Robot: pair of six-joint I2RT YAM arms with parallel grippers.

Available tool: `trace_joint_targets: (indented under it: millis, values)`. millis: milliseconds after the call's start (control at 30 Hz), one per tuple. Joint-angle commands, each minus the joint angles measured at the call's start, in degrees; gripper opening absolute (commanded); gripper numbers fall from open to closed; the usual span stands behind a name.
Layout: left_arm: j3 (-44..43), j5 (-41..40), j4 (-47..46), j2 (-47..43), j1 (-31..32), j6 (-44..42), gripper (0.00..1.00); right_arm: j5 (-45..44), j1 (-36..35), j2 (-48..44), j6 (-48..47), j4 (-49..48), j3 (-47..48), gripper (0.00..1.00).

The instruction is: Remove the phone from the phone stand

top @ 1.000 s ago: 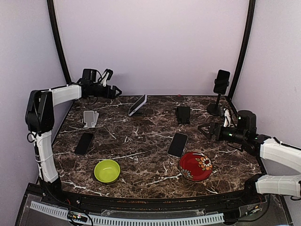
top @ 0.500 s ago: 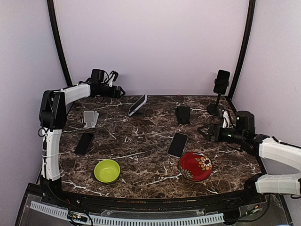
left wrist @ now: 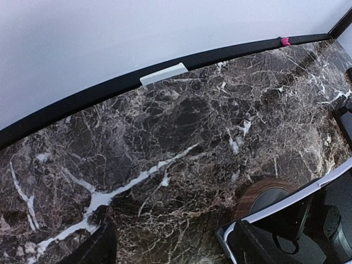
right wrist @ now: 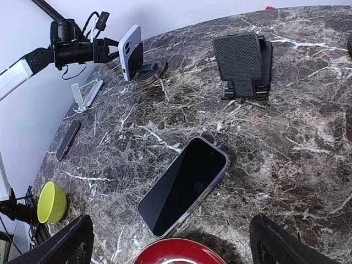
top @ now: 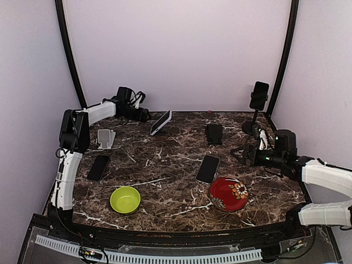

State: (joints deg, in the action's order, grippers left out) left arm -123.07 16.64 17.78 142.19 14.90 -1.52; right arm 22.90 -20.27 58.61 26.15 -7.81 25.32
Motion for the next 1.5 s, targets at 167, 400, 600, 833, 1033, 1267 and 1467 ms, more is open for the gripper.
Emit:
trace_joint_targets:
  millis: [167,400,600,833,1033,1267,1467]
  values:
    - [-2.73,-1.26,3.02,2.17,0.7,-1.56,0.75,-0.4,-0.22,-0.08,-0.44,-0.51,1.56,0.99]
    - [-4.67,-1.69,4.07,4.72,1.09,-1.76,0.74,-0.64,-0.21,-0.56,-0.48,0.16,1.88,0.99]
    - [-5.12,-1.3,4.54,5.73,1.32,-2.31,0.74,-0.93,-0.21,-1.04,-0.51,0.81,1.79,0.99]
    - [-3.89,-0.8,4.88,5.15,2.01,-3.34,0.72,-0.88,-0.21,-0.97,-0.4,0.48,1.65,0.99]
    - [-1.58,-0.78,4.35,3.38,3.03,-4.31,0.69,-1.09,-0.21,-1.85,-0.44,0.43,1.13,0.99]
    - [1.45,-1.49,3.77,0.51,4.37,-5.89,0.66,-1.32,-0.26,-2.66,-0.49,0.34,0.37,0.99]
    - [4.89,0.55,2.54,-2.31,4.7,-7.12,0.66,-1.19,-0.22,-3.06,-0.48,0.21,-0.21,0.99]
